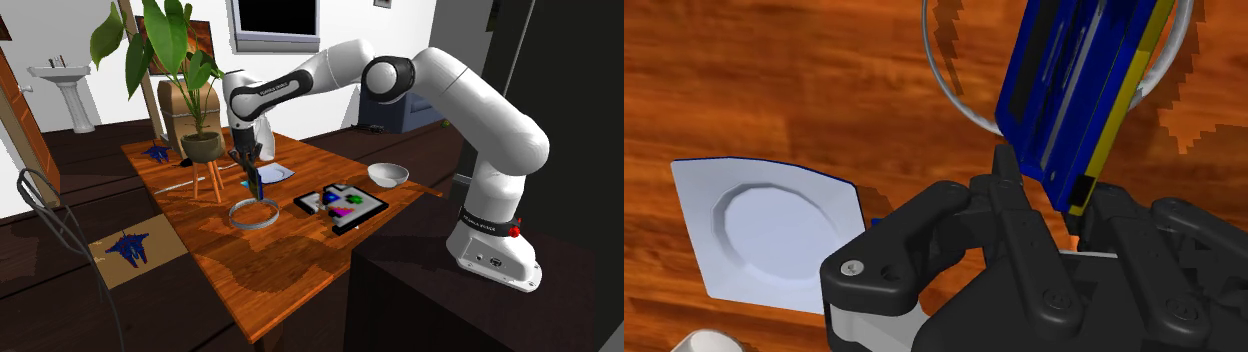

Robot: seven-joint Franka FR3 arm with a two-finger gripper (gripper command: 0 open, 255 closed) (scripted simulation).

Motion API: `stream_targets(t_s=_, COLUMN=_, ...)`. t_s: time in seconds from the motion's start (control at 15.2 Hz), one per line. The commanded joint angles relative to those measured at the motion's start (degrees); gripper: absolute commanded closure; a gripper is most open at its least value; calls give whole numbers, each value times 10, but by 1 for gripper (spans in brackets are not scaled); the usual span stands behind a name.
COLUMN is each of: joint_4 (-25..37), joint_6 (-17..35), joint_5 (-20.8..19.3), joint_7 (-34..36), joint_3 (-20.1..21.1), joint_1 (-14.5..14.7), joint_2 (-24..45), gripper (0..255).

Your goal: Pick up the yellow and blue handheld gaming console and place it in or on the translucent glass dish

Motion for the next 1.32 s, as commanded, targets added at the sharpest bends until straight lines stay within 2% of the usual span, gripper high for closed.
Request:
stream_targets(t_s=0.0, joint_4=-5, joint_6=12, joint_5=-1, joint_7=2, joint_3=-1, joint_1=0, joint_2=6, gripper=255)
stream_targets(t_s=0.53, joint_4=-15, joint_6=52, joint_5=-6, joint_7=6, joint_3=-5, joint_1=1, joint_2=37, gripper=255)
stream_targets(t_s=1.06, joint_4=-14, joint_6=52, joint_5=-6, joint_7=6, joint_3=-5, joint_1=1, joint_2=37, gripper=255)
stream_targets(t_s=1.12, joint_4=-15, joint_6=52, joint_5=-6, joint_7=6, joint_3=-5, joint_1=1, joint_2=37, gripper=0)
stream_targets(t_s=1.25, joint_4=-15, joint_6=52, joint_5=-6, joint_7=6, joint_3=-5, joint_1=1, joint_2=37, gripper=0)
